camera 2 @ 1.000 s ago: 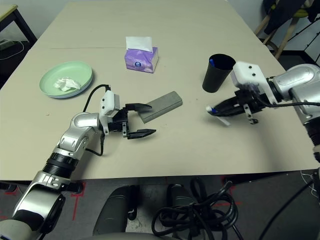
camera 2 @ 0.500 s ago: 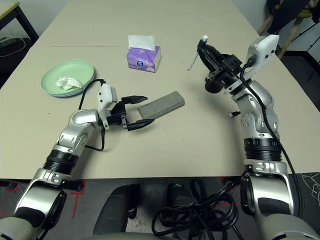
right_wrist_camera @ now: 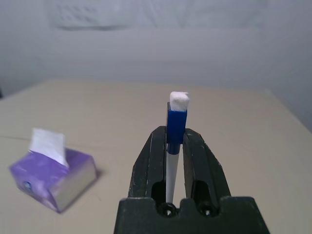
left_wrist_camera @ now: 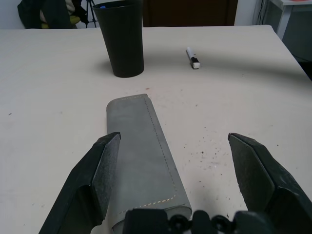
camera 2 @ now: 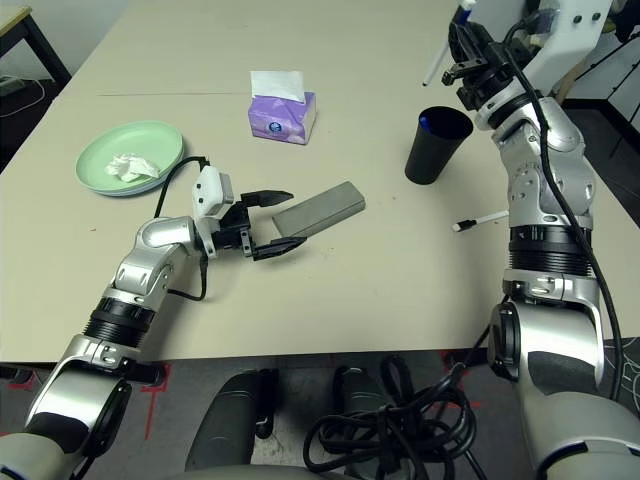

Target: Organize and tidy the items on the table.

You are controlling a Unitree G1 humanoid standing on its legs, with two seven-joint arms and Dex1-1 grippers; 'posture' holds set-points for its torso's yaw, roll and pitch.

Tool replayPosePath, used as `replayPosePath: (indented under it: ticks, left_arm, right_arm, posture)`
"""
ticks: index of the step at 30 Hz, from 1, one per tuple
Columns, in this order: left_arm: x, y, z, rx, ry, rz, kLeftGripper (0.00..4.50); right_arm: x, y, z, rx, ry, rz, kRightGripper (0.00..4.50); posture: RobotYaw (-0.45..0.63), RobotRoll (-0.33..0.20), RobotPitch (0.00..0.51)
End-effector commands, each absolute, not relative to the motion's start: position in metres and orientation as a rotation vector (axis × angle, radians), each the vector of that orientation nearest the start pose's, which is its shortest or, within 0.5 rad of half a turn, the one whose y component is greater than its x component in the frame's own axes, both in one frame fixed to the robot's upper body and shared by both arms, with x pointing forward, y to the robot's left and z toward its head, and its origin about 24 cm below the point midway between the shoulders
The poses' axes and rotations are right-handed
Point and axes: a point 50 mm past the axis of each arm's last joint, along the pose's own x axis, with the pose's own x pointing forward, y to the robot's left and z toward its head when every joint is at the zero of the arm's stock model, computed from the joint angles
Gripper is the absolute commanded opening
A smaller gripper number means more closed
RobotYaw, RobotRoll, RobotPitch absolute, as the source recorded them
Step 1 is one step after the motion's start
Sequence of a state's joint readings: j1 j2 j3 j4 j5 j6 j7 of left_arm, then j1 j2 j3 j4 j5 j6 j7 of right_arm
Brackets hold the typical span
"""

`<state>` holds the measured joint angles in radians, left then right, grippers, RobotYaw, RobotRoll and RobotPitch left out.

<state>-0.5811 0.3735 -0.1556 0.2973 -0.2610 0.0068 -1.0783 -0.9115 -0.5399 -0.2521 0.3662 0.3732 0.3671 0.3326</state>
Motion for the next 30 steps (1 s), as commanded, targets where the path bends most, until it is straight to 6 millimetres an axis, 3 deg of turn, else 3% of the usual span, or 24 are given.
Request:
replayPosePath:
  ticks: [1, 18, 29, 30]
  left_arm:
    - [0.322, 0.127, 0.133, 0.294, -0.111, -1.235, 4.50]
    - [0.329, 0.130, 0.141, 0.301, -0.136, -1.202, 4.50]
    - [0.334, 0.133, 0.144, 0.303, -0.139, -1.184, 4.50]
    - [0.334, 0.133, 0.144, 0.303, -0.138, -1.182, 4.50]
  right_arm:
    - [0.367, -0.247, 0.269, -0.002, -0.244, 0.156, 0.32]
    - [0.364, -0.252, 0.249, -0.041, -0.175, 0.111, 0.32]
    - [0.357, -0.249, 0.237, -0.030, -0.149, 0.108, 4.43]
    - [0.356, -0.249, 0.237, -0.029, -0.149, 0.110, 4.47]
  posture:
    - [0.06, 0.000, 0.125]
    - [0.06, 0.000, 0.129]
    - [0.06, 0.000, 0.135]
    - [0.06, 0.000, 0.136]
